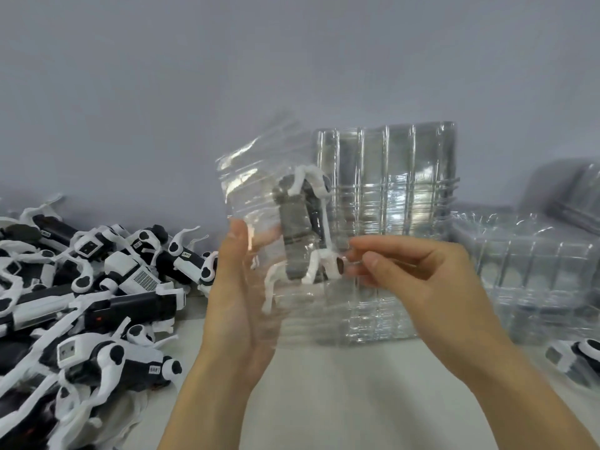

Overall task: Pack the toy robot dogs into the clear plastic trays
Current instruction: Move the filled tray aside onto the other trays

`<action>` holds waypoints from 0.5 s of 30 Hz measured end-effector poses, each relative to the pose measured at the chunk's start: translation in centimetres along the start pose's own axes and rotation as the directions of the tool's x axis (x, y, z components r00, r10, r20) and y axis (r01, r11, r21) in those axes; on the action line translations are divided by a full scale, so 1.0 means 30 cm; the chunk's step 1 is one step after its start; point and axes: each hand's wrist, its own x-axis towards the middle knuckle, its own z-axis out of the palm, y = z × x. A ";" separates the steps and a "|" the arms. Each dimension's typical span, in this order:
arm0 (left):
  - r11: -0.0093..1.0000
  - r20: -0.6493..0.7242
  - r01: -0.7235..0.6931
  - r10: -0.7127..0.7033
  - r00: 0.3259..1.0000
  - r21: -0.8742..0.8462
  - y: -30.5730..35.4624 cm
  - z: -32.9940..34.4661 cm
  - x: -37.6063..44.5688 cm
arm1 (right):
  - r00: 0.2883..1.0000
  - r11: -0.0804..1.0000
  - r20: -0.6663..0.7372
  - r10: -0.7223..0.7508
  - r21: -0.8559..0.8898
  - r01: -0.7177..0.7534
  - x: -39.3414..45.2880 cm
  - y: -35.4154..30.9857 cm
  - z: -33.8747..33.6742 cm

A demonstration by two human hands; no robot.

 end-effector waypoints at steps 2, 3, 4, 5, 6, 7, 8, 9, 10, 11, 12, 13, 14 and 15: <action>0.995 0.095 -0.028 0.019 0.995 0.100 0.009 0.002 -0.005 | 0.992 0.984 -0.058 0.115 0.140 -0.106 0.009 -0.003 -0.047; 0.984 0.150 -0.058 0.033 0.988 0.171 0.010 0.006 -0.005 | 0.981 0.966 -0.085 0.176 0.209 -0.156 0.014 -0.011 -0.080; 0.963 0.192 -0.098 0.049 0.980 0.251 0.005 0.005 -0.003 | 0.966 0.946 -0.111 0.234 0.255 -0.200 0.017 -0.023 -0.116; 0.934 0.221 -0.135 0.062 0.973 0.332 -0.001 0.003 0.000 | 0.950 0.935 -0.142 0.278 0.265 -0.234 0.018 -0.037 -0.154; 0.894 0.254 -0.176 0.072 0.965 0.413 -0.009 -0.001 0.005 | 0.935 0.937 -0.183 0.302 0.236 -0.257 0.018 -0.052 -0.191; 0.839 0.290 -0.214 0.071 0.954 0.500 -0.017 -0.004 0.010 | 0.921 0.947 -0.237 0.308 0.173 -0.272 0.016 -0.066 -0.228; 0.764 0.315 -0.241 0.051 0.948 0.599 -0.027 -0.005 0.014 | 0.908 0.954 -0.295 0.298 0.098 -0.282 0.010 -0.080 -0.264; 0.673 0.322 -0.253 0.024 0.946 0.695 -0.038 -0.004 0.015 | 0.896 0.958 -0.348 0.276 0.031 -0.284 0.003 -0.094 -0.296; 0.584 0.328 -0.263 -0.006 0.945 0.768 -0.048 -0.004 0.014 | 0.885 0.959 -0.390 0.253 -0.018 -0.282 -0.004 -0.109 -0.323; 0.510 0.340 -0.275 -0.036 0.940 0.815 -0.057 -0.001 0.011 | 0.876 0.957 -0.422 0.236 -0.058 -0.286 -0.013 -0.123 -0.347; 0.448 0.356 -0.288 -0.073 0.932 0.846 -0.069 0.004 0.007 | 0.868 0.950 -0.442 0.225 -0.101 -0.297 -0.021 -0.134 -0.367; 0.394 0.371 -0.298 -0.120 0.921 0.869 -0.082 0.010 0.004 | 0.864 0.936 -0.453 0.219 -0.153 -0.317 -0.029 -0.140 -0.383; 0.348 0.377 -0.301 -0.175 0.909 0.888 -0.097 0.015 0.002 | 0.864 0.917 -0.454 0.219 -0.207 -0.341 -0.034 -0.143 -0.393; 0.312 0.373 -0.295 -0.229 0.899 0.903 -0.110 0.024 -0.001 | 0.866 0.897 -0.445 0.226 -0.251 -0.363 -0.038 -0.142 -0.400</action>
